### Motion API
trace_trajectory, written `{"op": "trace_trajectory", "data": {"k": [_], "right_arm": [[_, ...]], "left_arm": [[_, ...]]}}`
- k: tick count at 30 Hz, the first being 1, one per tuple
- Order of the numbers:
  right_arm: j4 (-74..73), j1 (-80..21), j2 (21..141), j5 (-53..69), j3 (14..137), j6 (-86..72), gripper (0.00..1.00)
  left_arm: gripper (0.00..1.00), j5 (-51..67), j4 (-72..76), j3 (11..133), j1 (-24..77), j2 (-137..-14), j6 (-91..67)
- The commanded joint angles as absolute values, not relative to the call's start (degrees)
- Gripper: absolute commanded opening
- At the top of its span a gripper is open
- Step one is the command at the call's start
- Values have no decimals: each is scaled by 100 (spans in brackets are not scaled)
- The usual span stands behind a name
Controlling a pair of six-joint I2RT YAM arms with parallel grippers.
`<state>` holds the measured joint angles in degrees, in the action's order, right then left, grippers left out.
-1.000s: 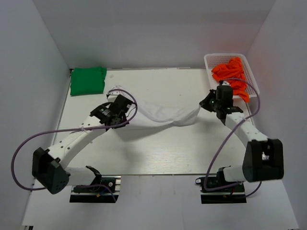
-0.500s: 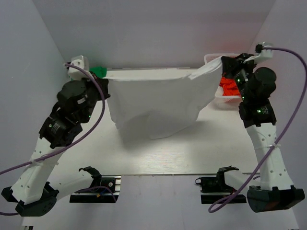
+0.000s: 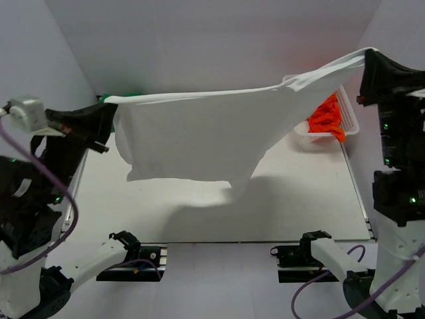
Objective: Fold and stack the t-shirts
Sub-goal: Flatten out the tshirt
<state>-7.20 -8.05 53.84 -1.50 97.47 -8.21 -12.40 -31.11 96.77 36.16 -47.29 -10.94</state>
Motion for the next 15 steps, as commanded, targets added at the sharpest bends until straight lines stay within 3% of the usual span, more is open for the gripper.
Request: {"op": "trace_trajectory", "data": {"k": [1, 9, 15], "right_arm": [[-606, -800, 5072, -220, 10221, -344, 0], [-729, -791, 4904, -79, 10915, -229, 0], [-694, -800, 4562, 254, 10688, -369, 0]], "left_arm": [[0, -362, -2962, 9914, 3595, -4379, -1001], [0, 456, -2909, 10081, 3595, -3833, -1178], [0, 555, -3067, 10081, 3595, -3832, -1450]]}}
